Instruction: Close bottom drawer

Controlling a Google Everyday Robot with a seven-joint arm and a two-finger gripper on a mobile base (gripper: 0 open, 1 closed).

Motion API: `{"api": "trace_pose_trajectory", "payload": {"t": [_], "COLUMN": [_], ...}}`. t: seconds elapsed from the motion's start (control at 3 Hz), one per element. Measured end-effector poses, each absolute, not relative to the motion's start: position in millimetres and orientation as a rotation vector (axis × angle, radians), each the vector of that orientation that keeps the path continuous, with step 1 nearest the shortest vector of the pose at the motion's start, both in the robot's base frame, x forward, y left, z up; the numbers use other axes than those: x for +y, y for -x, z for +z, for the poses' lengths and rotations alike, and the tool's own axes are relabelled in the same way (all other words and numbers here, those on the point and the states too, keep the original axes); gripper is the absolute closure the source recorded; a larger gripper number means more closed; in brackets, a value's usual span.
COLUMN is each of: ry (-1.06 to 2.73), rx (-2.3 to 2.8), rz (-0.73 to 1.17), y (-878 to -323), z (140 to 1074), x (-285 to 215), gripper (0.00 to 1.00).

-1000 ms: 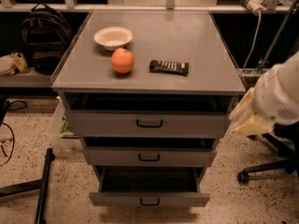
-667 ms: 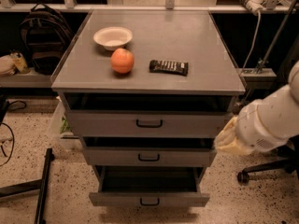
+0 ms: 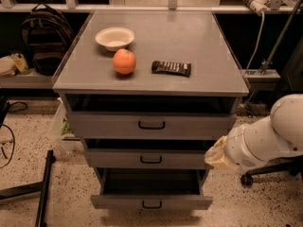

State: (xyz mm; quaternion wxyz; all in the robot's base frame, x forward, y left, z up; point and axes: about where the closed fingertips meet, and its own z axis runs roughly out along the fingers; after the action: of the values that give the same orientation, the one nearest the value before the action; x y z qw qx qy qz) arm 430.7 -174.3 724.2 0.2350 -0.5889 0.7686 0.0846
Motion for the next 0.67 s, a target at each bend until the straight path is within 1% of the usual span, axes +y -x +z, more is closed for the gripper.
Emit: {"api": "trace_pose_trajectory", "payload": {"t": [0.33,0.67], "ry": [1.617,1.636], "rx": [2.109,2.092], "rz": [0.233,0.289], "y": [-430.5,-427.6], "z": [723.9,677.4], "x": [-174.2,-168.0], "gripper": [1.0,1.0]}}
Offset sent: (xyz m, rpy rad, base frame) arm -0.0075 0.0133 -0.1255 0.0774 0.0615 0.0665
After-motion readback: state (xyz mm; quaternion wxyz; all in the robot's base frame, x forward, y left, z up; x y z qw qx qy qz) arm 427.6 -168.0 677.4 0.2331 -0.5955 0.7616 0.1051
